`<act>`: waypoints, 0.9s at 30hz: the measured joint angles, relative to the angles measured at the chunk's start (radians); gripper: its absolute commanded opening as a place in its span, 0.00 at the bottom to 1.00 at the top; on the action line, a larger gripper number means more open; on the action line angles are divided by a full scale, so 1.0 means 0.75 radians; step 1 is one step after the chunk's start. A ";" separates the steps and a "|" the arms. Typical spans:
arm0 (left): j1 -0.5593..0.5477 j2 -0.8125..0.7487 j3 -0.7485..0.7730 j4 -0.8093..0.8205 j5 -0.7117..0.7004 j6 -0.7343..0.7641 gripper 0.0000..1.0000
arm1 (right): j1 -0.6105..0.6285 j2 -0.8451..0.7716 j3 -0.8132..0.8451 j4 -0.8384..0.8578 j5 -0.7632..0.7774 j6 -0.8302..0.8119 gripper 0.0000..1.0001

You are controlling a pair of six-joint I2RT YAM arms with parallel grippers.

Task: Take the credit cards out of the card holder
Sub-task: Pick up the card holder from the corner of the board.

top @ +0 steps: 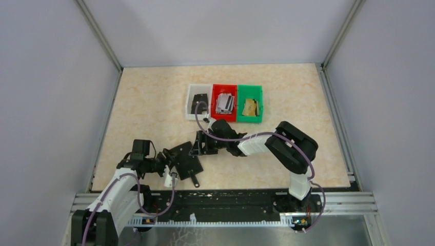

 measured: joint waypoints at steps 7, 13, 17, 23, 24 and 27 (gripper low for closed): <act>0.001 -0.047 -0.126 0.149 0.090 0.025 0.21 | -0.006 0.116 0.043 0.115 -0.045 0.043 0.67; 0.004 -0.141 -0.181 0.159 0.228 0.017 0.50 | -0.033 0.162 0.043 0.219 -0.077 0.088 0.66; 0.003 -0.192 -0.196 0.213 0.374 0.009 0.61 | -0.035 0.174 0.052 0.232 -0.084 0.090 0.65; 0.003 -0.146 -0.199 0.232 0.465 0.002 0.41 | -0.037 0.186 0.062 0.240 -0.100 0.090 0.63; 0.003 -0.134 -0.199 0.232 0.472 0.001 0.35 | -0.038 0.187 0.062 0.243 -0.103 0.090 0.63; 0.003 -0.123 -0.199 0.232 0.485 -0.004 0.15 | -0.045 0.193 0.062 0.263 -0.112 0.090 0.63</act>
